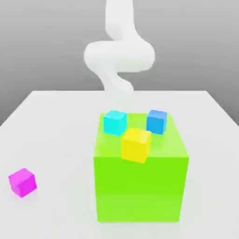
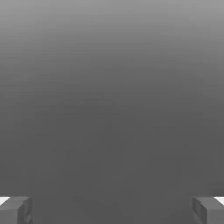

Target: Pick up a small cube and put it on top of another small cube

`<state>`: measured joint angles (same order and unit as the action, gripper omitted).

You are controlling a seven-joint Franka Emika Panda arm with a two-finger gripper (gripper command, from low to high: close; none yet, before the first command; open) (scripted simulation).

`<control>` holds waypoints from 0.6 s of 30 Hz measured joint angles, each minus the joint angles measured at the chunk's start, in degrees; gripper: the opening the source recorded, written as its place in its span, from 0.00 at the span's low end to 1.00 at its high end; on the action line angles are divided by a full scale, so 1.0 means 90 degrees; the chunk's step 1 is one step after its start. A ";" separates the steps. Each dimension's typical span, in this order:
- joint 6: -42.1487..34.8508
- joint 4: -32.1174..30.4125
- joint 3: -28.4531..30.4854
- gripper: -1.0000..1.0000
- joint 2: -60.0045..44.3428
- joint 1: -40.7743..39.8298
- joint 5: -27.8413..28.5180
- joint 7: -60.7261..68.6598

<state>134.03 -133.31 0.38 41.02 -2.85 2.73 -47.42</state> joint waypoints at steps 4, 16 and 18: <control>0.0402 -0.0278 0.0122 0.50 -0.0886 -0.0541 0.0417 -0.0228; 0.1592 -0.1086 0.1098 0.50 -0.3418 -0.1733 0.0907 -0.0368; 0.1810 -0.1227 0.1295 0.50 -0.3838 -0.1882 0.0771 -0.0236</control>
<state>150.32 -144.36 12.04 6.48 -19.78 9.67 -49.54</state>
